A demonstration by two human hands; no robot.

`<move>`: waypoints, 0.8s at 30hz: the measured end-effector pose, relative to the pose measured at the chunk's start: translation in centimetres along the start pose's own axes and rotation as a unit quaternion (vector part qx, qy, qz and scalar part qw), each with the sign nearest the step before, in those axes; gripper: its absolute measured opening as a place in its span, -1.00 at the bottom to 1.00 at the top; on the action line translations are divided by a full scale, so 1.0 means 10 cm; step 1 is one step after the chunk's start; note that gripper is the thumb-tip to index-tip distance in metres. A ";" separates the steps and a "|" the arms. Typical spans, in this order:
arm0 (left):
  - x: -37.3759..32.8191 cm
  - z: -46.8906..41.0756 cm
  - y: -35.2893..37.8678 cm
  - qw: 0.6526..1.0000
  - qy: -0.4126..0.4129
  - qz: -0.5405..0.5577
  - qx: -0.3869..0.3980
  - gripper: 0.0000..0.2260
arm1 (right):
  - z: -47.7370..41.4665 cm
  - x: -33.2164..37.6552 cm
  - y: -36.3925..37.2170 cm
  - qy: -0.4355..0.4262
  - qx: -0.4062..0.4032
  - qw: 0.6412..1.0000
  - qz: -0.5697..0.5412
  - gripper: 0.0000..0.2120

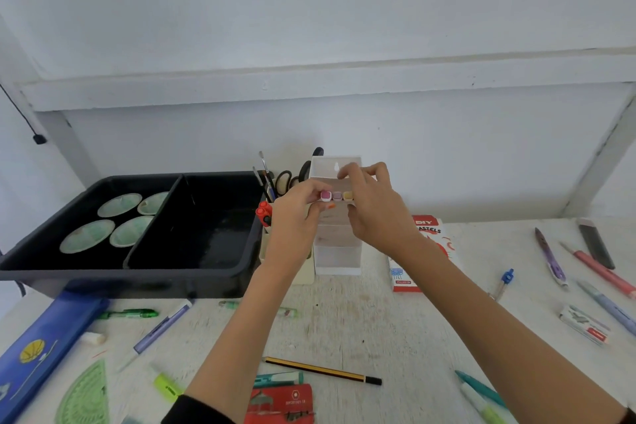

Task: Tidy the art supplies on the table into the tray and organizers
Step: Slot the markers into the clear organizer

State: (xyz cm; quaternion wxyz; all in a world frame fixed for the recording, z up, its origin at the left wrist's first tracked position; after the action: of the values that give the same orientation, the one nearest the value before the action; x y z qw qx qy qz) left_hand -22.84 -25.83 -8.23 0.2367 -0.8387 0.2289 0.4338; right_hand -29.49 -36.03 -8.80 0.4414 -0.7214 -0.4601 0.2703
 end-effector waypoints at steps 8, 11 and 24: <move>0.13 -0.13 0.15 0.985 0.024 -0.156 0.064 -0.90 | 0.06 -0.09 -0.09 0.002 0.048 0.995 -0.090 -0.49; 0.12 -0.12 0.18 0.972 0.054 -0.223 0.056 -0.87 | 0.07 -0.08 -0.08 0.011 0.049 0.995 -0.090 -0.50; -0.19 0.54 0.75 0.966 0.113 -0.233 -0.006 -0.52 | 0.84 -0.54 -0.22 0.132 -0.066 0.963 -0.226 -0.51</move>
State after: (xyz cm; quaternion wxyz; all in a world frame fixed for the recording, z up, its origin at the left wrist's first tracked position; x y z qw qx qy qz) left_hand -31.66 -28.14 -10.89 0.2988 -0.9137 0.0498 0.2708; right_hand -39.44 -37.24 -10.79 0.4994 -0.6556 -0.5653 0.0348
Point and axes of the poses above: each hand's wrist, its own z-axis away from the middle knuckle, its own y-axis out of the palm, x = y × z, the point moved 8 cm from there along -z, towards the middle knuckle, and after that the axes turned 14 degrees about z, right-handed, at the moved point
